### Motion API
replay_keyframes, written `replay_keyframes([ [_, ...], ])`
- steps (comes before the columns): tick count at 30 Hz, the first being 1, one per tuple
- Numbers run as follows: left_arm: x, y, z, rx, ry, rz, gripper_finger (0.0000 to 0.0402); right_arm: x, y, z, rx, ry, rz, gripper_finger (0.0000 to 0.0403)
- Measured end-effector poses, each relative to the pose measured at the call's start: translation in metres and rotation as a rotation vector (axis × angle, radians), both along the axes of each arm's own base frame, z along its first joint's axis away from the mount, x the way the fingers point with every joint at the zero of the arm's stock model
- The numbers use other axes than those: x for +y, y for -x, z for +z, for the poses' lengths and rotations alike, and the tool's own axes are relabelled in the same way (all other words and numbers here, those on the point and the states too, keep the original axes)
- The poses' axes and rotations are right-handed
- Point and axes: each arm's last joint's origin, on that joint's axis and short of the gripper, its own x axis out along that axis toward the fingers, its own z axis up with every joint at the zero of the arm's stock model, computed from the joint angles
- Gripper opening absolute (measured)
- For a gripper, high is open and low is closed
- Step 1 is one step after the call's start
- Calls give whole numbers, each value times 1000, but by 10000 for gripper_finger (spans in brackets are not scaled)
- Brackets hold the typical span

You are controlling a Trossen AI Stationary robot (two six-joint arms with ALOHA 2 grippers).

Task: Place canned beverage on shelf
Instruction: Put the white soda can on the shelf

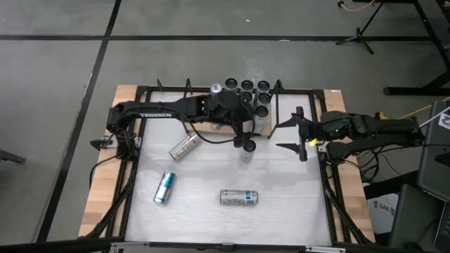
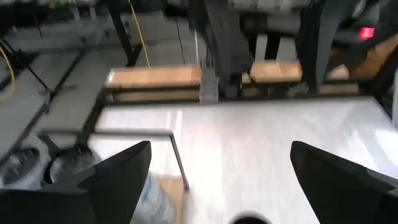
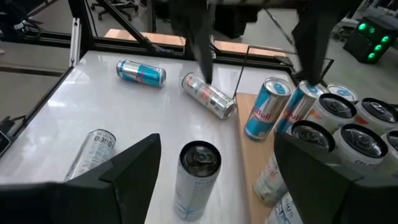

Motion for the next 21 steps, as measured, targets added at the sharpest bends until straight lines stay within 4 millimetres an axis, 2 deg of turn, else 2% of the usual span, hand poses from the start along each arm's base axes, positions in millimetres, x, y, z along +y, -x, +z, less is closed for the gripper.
replay_keyframes([
  [10, 0, -14, -45, 209, 41, 11, 378, 0, 0, 0, 2, 0, 0, 303],
  [17, -2, -21, -65, 285, 58, -9, 378, 0, 0, -1, 11, 0, 1, 303],
  [21, -7, -22, -69, 305, 63, -25, 378, 0, 0, -1, 14, 1, 2, 303],
])
